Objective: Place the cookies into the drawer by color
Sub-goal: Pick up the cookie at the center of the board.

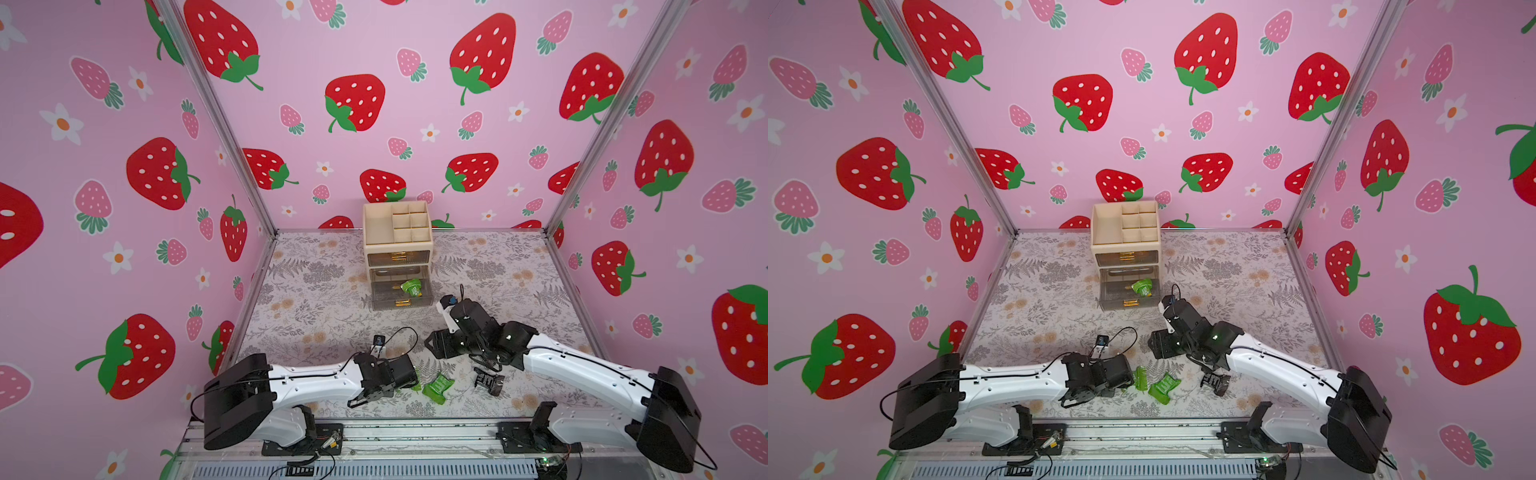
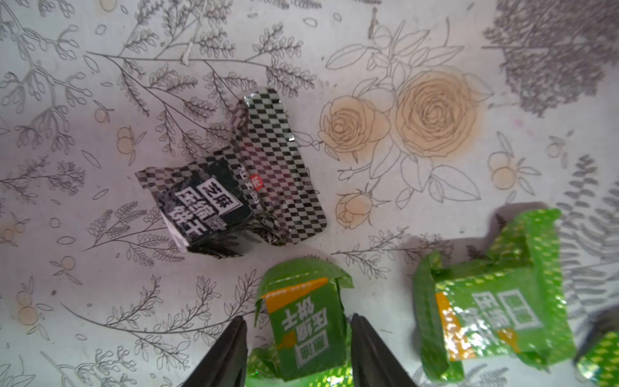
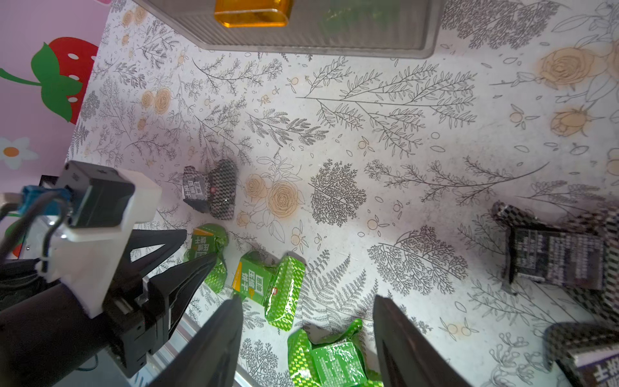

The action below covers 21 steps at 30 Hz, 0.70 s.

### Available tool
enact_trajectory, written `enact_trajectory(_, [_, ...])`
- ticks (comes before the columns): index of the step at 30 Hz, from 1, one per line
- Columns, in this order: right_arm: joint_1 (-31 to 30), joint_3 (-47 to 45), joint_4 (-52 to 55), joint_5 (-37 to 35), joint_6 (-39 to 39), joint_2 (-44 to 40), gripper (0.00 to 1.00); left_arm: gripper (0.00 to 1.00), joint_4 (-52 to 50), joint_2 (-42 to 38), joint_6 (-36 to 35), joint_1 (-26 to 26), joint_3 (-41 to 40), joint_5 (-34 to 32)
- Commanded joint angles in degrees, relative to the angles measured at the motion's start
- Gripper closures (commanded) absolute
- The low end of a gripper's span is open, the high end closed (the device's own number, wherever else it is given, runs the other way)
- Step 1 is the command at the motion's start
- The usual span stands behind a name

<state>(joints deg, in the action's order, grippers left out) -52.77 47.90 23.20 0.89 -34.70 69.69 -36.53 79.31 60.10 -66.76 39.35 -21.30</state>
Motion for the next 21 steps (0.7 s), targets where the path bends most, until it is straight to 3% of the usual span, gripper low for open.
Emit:
enact_trajectory(1, [-0.2,0.0,0.6,-1.1,-0.2,-1.7,0.33,0.51,0.0,0.3,0.0,-0.1,1.4,0.5])
enact_trajectory(9, [-0.2,0.0,0.7,-1.9,0.3,-1.3,0.33,0.56,1.2,1.7,-0.8,1.6,0.6,1.7])
enact_trajectory(17, [-0.2,0.0,0.4,-2.2,0.5,-1.1,0.33,0.51,3.2,4.2,-2.1,2.9,0.5,2.8])
enact_trajectory(21, [-0.2,0.1,0.7,-2.0,0.5,-1.0,0.33,0.59,3.3,4.6,-2.5,3.1,0.7,3.3])
